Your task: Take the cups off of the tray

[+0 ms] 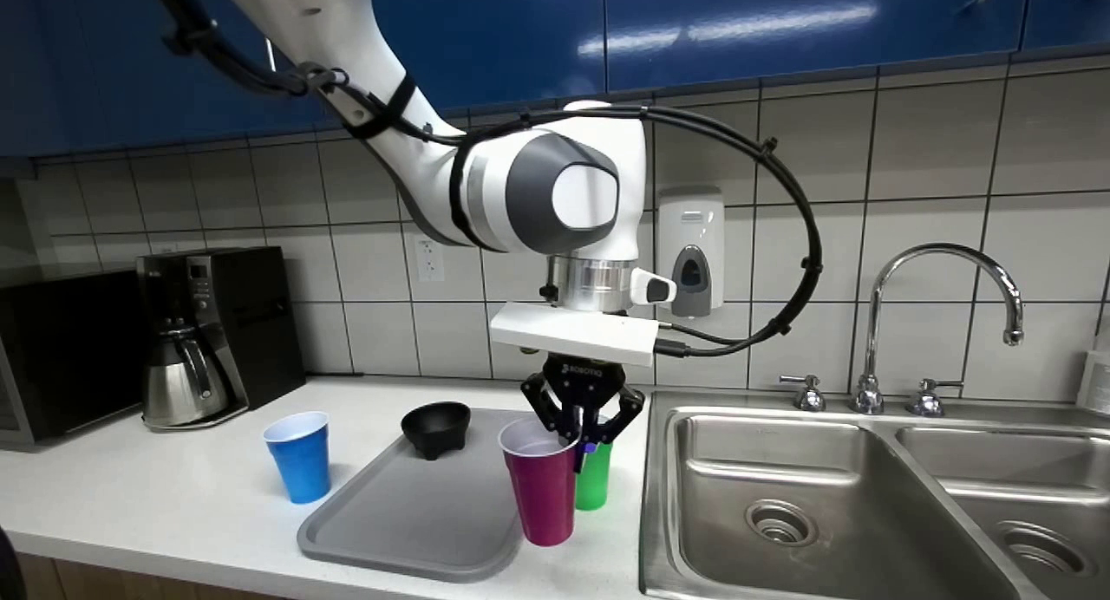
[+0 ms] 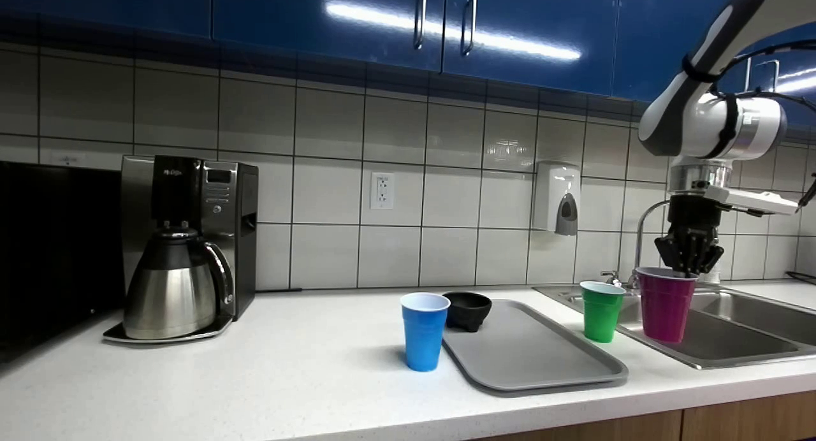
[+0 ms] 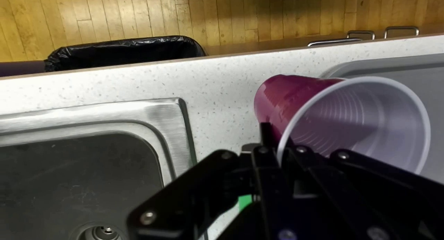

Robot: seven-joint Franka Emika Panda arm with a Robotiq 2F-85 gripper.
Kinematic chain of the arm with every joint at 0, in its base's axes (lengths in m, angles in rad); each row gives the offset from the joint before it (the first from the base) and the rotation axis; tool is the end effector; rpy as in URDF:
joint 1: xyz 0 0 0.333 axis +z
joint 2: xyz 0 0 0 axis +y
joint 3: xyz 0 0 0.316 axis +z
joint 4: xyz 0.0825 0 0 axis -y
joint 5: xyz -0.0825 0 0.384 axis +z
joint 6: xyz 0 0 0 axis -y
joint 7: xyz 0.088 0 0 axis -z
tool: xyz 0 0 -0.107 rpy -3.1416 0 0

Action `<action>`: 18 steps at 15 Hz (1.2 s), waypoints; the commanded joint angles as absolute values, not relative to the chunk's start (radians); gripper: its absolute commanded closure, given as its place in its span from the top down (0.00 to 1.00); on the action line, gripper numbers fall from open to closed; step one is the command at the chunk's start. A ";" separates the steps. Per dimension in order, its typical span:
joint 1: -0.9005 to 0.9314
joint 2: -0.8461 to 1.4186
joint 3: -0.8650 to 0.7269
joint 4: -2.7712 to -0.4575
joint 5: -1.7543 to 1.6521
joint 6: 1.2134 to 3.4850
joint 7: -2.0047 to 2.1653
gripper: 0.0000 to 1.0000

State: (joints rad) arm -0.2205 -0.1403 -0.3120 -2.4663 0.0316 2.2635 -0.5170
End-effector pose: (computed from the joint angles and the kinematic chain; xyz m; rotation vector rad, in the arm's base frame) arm 0.3928 -0.2293 0.3390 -3.0485 0.0490 0.0413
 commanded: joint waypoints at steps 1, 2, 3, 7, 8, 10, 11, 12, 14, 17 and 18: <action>-0.236 -0.102 -0.311 -2.477 0.008 2.340 -0.483 0.01; -0.236 -0.086 -0.311 -2.474 0.011 2.354 -0.481 0.01; -0.236 -0.067 -0.311 -2.468 0.016 2.370 -0.480 0.01; -0.237 0.002 -0.303 -2.449 0.024 2.422 -0.464 0.01; -0.237 0.015 -0.301 -2.445 0.029 2.427 -0.461 0.01; -0.238 0.034 -0.295 -2.440 0.032 2.440 -0.454 0.01; -0.238 0.042 -0.292 -2.437 0.032 2.443 -0.451 0.01; -0.239 0.048 -0.290 -2.434 0.033 2.444 -0.449 0.01; -0.241 0.057 -0.286 -2.431 0.039 2.456 -0.451 0.01; -0.243 0.064 -0.283 -2.426 0.044 2.464 -0.453 0.01; -0.243 0.065 -0.282 -2.424 0.045 2.465 -0.452 0.01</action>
State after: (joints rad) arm -0.2249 0.0523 -0.3047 -2.4450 0.0370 2.4566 -0.4726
